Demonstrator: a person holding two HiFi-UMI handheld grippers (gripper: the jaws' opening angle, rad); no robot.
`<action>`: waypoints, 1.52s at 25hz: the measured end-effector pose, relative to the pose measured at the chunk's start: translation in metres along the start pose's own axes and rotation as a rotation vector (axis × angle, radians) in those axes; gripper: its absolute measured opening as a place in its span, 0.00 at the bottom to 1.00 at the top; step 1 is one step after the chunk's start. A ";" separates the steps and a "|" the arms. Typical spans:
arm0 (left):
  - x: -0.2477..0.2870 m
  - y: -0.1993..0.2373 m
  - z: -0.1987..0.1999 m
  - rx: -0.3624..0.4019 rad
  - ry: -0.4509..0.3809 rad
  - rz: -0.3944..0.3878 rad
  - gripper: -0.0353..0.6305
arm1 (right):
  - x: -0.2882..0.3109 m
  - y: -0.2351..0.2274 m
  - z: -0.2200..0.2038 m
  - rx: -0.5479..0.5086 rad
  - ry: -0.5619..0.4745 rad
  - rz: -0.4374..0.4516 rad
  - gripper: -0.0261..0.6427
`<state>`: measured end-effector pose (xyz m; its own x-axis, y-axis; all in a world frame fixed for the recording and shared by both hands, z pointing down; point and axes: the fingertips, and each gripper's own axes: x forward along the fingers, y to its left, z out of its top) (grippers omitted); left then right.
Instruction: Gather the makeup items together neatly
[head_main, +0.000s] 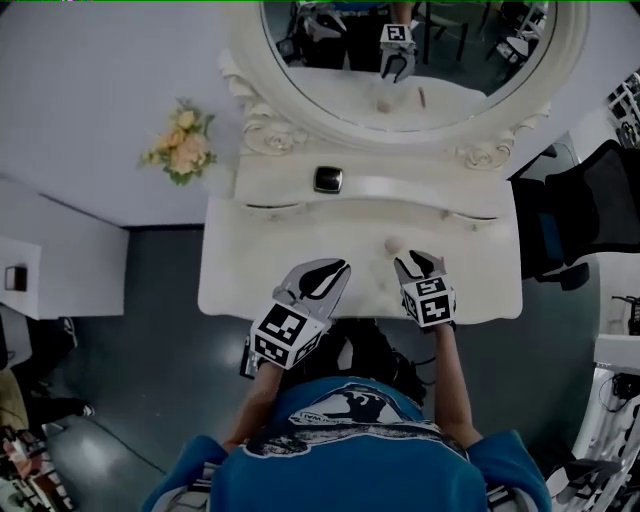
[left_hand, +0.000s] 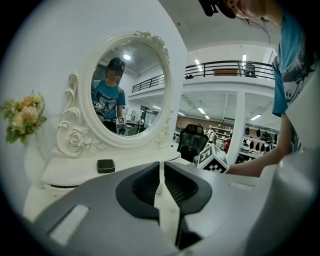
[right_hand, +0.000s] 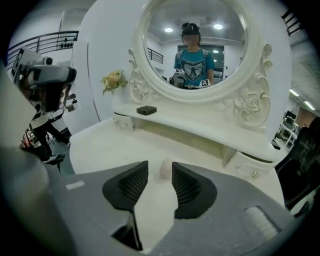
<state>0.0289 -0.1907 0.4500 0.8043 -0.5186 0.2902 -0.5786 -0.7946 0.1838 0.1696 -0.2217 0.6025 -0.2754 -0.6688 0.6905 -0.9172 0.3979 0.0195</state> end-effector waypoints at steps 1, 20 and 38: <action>0.001 0.001 0.002 -0.006 -0.001 0.019 0.12 | 0.006 -0.003 -0.001 -0.008 0.010 0.015 0.27; 0.000 0.020 0.002 -0.072 0.016 0.317 0.12 | 0.063 -0.013 -0.015 -0.107 0.066 0.167 0.17; -0.035 0.034 -0.003 -0.080 0.012 0.406 0.12 | 0.086 0.085 -0.001 -0.131 0.014 0.354 0.16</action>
<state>-0.0192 -0.1987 0.4494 0.5072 -0.7807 0.3650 -0.8577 -0.4988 0.1248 0.0686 -0.2446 0.6644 -0.5640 -0.4672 0.6809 -0.7211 0.6804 -0.1304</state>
